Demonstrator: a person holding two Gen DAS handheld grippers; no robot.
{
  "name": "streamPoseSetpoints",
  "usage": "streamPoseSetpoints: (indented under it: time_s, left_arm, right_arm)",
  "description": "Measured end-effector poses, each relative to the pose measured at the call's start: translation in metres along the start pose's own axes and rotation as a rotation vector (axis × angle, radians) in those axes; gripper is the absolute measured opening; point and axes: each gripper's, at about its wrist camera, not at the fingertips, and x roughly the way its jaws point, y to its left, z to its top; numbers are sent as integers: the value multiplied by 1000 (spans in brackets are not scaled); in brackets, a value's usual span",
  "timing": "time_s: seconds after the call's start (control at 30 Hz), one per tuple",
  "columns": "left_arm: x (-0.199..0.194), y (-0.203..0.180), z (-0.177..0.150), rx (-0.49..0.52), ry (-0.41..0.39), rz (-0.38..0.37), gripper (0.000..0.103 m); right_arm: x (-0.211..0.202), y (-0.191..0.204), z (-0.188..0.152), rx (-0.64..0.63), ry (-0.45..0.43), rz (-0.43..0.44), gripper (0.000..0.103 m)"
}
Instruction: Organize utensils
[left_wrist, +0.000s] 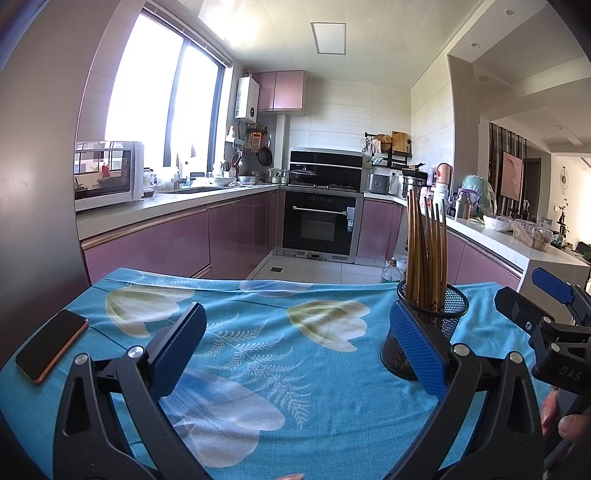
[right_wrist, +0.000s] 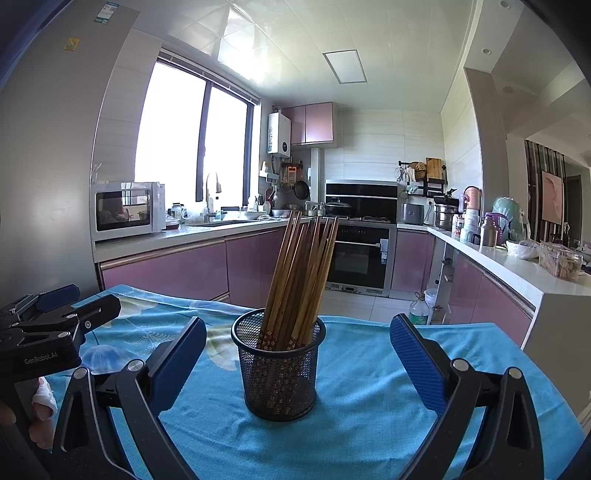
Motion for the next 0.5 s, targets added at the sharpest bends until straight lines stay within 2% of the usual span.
streamPoseSetpoints:
  time_s: [0.5]
  left_arm:
    - [1, 1, -1, -1, 3, 1, 98]
  right_arm:
    - [0, 0, 0, 2, 3, -1, 96]
